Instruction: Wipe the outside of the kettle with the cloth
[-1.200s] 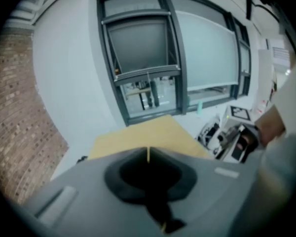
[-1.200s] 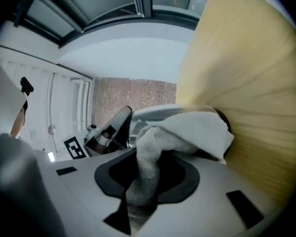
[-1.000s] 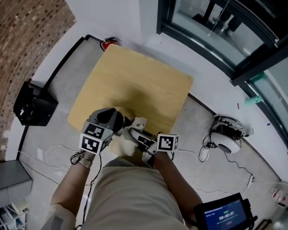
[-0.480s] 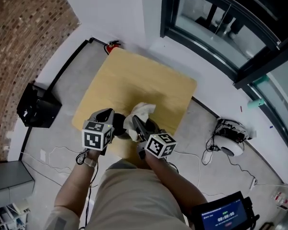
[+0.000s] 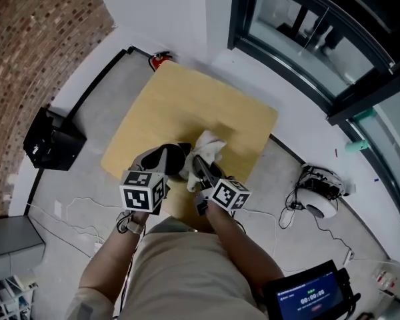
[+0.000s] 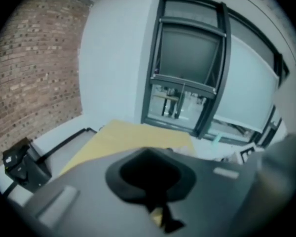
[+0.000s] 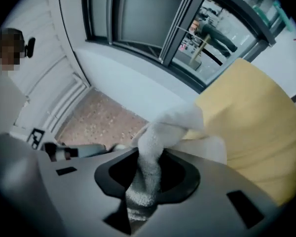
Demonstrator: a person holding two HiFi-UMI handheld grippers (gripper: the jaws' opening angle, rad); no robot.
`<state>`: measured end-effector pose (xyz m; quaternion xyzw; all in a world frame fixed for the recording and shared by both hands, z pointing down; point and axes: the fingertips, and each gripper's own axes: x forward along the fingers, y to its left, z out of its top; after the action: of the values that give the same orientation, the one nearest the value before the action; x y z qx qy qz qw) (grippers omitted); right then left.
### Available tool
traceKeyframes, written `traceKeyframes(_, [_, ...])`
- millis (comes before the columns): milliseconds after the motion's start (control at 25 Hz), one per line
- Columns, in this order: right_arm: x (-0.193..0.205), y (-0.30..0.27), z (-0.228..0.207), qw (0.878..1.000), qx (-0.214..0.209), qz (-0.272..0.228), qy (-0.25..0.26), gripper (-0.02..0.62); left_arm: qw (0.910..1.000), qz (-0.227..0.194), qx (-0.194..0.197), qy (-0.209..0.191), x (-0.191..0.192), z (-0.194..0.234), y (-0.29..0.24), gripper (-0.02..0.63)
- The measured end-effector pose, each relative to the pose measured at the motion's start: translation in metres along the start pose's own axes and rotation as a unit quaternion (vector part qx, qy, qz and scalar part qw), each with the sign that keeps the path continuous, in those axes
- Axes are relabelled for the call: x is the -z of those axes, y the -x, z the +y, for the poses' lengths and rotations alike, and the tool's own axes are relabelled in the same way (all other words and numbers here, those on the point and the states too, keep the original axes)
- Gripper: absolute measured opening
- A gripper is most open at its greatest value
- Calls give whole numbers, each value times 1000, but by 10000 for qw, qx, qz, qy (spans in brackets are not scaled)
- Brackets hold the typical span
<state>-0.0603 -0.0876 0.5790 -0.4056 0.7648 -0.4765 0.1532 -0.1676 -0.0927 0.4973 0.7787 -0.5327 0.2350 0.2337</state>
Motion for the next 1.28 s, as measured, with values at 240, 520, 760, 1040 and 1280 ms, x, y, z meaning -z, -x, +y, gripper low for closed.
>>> traceKeyframes(240, [16, 0, -7, 9974, 99, 720, -15, 110, 9997, -16, 254, 1, -1, -5, 7, -14])
traceKeyframes(520, [22, -20, -45, 9951, 429, 820, -344, 110, 9995, -94, 107, -294, -1, -5, 7, -14])
traceKeyframes(760, [-2, -4, 50, 9951, -752, 529, 355, 110, 9993, -65, 256, -245, 4, -9, 2, -14])
traceKeyframes(1040, [54, 6, -66, 9811, 879, 1724, 37, 109, 9992, -92, 240, -314, 4, -10, -1, -14])
traceKeyframes(1280, [54, 12, 13, 9896, -93, 1317, 575, 107, 9991, -134, 175, -371, 6, -1, -2, -14])
